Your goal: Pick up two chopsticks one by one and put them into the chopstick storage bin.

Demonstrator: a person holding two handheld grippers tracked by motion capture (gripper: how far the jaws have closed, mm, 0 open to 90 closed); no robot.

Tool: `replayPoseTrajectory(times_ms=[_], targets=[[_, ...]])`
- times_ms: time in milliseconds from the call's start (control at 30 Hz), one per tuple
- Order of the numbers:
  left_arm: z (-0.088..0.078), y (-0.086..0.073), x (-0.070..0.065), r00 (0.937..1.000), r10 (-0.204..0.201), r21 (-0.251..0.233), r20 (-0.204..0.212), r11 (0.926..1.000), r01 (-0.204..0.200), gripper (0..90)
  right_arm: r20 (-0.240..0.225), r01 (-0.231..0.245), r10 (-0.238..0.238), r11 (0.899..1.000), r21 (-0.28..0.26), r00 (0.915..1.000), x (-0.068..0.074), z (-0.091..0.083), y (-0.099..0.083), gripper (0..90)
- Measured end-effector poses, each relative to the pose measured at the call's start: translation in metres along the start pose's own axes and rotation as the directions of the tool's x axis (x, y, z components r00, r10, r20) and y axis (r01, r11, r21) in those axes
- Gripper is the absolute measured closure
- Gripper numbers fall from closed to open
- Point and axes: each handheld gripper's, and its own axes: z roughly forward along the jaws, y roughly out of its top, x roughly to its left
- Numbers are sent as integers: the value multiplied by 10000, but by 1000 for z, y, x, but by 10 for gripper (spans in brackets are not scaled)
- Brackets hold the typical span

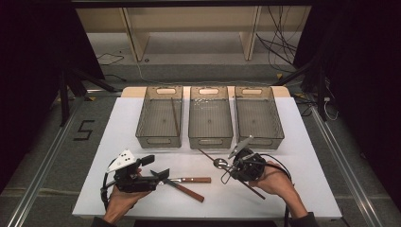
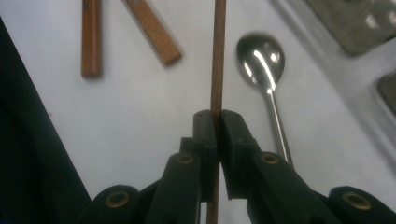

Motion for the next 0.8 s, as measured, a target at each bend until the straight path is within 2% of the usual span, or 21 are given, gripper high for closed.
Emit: replayPoseTrajectory(times_ms=[67, 100, 333, 433, 567, 700, 800], targets=[[0, 0, 0, 10000, -67, -27, -18, 10000, 67, 155, -103, -160, 156, 9989, -434, 9998, 0, -3, 3, 856], [0, 0, 0, 9999, -132, -30, -3, 9999, 132, 155, -152, -315, 303, 9960, -837, 9994, 0, -6, 6, 856], [3, 2, -1, 9994, -340, 96, 20, 9994, 340, 155, -154, -416, 397, 9871, -1545, 9991, 2, -10, 14, 856], [5, 3, -3, 9991, -414, 137, 36, 9991, 413, 155, -129, -588, 575, 9820, -1795, 9983, 2, -11, 16, 856], [6, 6, -6, 9969, -773, 106, 169, 9970, 771, 156, -182, -811, 791, 9708, -2258, 9967, 2, -13, 19, 856], [10, 10, -10, 9964, -845, 212, 116, 9962, 842, 156, -321, -994, 943, 9601, -2613, 9950, 4, -13, 22, 855], [14, 13, -12, 9939, -1075, 262, 234, 9939, 1069, 156, -339, -1088, 1034, 9526, -2841, 9941, 5, -14, 23, 855]])
